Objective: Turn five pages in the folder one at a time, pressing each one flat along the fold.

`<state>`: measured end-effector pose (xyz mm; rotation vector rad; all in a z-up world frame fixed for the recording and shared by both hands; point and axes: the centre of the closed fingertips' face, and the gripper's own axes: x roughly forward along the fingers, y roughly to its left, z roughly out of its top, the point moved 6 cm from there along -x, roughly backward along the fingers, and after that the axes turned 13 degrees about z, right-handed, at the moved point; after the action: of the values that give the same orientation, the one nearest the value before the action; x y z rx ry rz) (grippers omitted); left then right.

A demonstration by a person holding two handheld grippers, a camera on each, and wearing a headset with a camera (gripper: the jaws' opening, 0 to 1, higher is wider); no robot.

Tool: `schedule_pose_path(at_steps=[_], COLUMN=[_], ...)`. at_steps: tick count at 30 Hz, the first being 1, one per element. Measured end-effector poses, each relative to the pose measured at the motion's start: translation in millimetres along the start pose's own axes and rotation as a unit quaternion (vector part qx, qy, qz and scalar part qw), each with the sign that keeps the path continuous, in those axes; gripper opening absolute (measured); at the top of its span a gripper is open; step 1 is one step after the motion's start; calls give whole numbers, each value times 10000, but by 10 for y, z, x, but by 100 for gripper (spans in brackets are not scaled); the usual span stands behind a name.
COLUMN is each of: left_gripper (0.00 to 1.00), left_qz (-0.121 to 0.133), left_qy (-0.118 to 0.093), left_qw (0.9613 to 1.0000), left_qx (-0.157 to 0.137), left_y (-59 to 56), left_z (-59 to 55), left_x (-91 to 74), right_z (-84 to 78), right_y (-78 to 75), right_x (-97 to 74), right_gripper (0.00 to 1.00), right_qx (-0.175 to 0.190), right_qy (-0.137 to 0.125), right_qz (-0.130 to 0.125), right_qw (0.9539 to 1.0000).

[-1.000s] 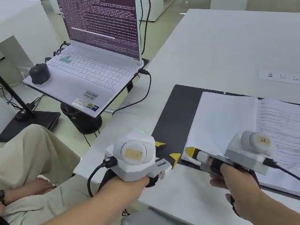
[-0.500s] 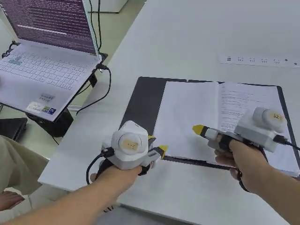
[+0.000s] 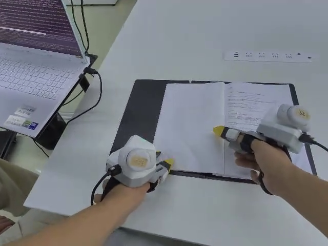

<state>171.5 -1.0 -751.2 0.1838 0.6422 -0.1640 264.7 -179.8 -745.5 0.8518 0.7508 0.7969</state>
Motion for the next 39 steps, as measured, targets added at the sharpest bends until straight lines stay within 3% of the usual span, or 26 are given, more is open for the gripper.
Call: schedule_pose_path(at_steps=[12,23,39], left_gripper=[20,20,20], left_qz=[-10,-17,-25], left_qy=[-142,-187,-234], left_qw=[9999,9998,9996], left_qx=[69,94,129], left_y=[4,22,26], left_z=[-7,-37,-46], left_x=[-3,11,12], right_z=[264,525,858], right_y=[-145,-229,-401], right_x=[197,387,586], right_gripper=[0,0,0], right_qx=[742,1054,1498], right_qy=[-389,-949,-1766], right_qz=[31,-1,-37], right_qw=[9965,9899,9728])
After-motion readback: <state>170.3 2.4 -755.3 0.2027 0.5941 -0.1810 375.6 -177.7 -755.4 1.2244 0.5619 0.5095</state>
